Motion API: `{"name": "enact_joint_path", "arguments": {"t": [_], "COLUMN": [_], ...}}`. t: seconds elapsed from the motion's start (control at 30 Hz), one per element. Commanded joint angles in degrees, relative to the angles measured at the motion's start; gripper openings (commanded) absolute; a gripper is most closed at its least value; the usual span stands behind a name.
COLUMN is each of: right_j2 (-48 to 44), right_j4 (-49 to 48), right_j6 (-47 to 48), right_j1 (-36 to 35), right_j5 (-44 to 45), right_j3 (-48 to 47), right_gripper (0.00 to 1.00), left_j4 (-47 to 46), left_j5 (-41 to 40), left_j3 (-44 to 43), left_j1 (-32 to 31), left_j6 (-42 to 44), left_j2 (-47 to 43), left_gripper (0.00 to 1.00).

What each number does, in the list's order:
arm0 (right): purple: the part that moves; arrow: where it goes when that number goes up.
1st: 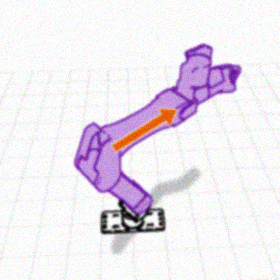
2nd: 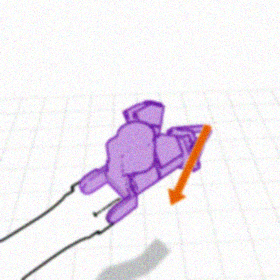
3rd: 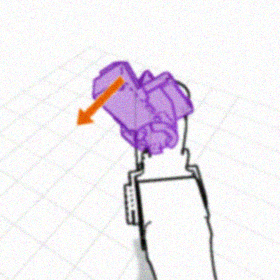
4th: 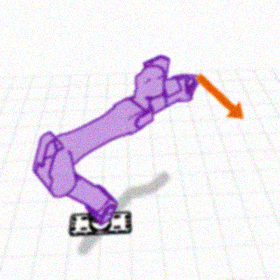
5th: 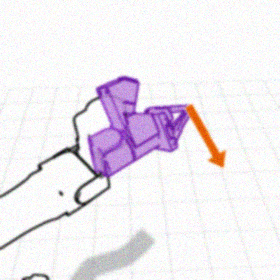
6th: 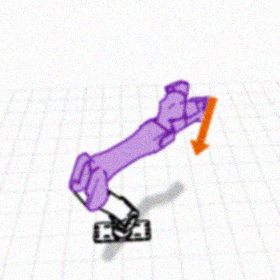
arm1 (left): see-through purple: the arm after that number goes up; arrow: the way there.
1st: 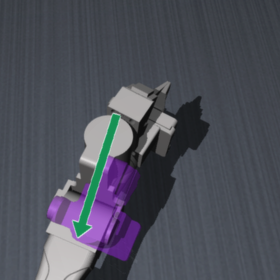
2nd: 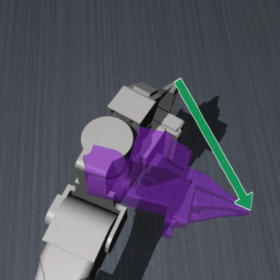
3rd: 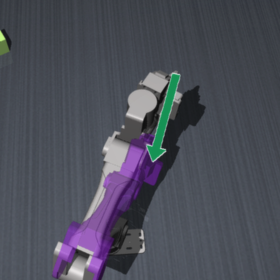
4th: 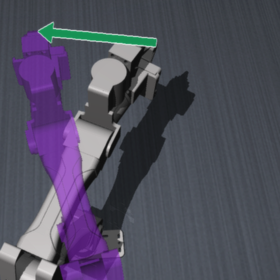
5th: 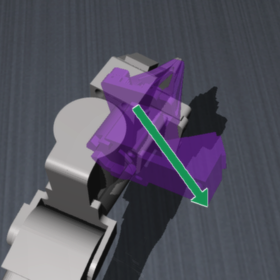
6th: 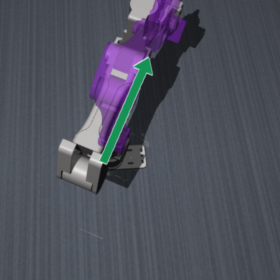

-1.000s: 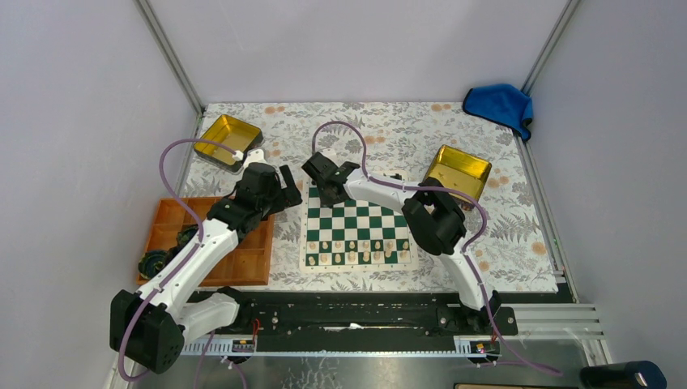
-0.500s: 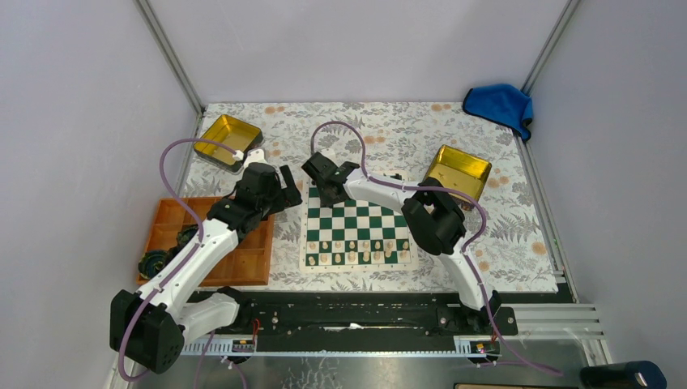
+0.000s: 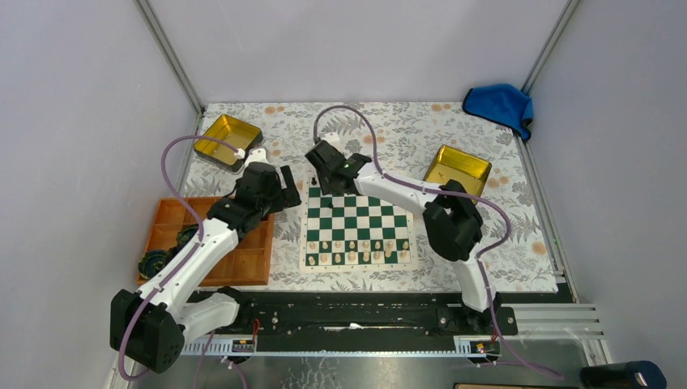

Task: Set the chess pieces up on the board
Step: Place the chess piece on the chessboard, then pick up the chess piece from the chessboard.

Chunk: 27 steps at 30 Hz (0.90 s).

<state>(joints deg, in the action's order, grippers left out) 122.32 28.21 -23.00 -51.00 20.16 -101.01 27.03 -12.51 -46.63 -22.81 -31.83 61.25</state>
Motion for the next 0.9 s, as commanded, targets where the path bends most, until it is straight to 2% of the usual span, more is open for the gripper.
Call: {"name": "enact_joint_path", "arguments": {"t": [0.0, 0.07, 0.13, 0.53, 0.87], "right_j2": [-8.3, -10.3, -12.3, -23.5, -24.2], "right_j4": [0.2, 0.2, 0.0, -3.7, -5.2], "right_j6": [2.1, 2.4, 2.3, 0.7, -0.2], "right_j1": [0.4, 1.4, 3.4, 19.8, 25.7], "right_j5": [6.0, 7.2, 7.6, 5.9, 4.1], "right_j3": [0.6, 1.9, 3.5, 15.5, 17.8], "right_gripper": [0.48, 0.54, 0.56, 0.56, 0.56], "left_j4": [-2.9, -4.6, -5.7, -9.3, -9.9], "left_j5": [0.5, 2.1, 3.2, 1.2, -0.7], "left_j3": [-1.8, -1.8, -2.1, -4.7, -7.7], "left_j1": [0.1, 0.1, -0.3, -9.8, -13.9], "left_j6": [3.3, 3.7, 3.8, 5.2, 5.6], "left_j2": [0.9, 1.6, 2.9, 12.9, 22.5], "left_gripper": [0.99, 0.99, 0.99, 0.99, 0.97]}}
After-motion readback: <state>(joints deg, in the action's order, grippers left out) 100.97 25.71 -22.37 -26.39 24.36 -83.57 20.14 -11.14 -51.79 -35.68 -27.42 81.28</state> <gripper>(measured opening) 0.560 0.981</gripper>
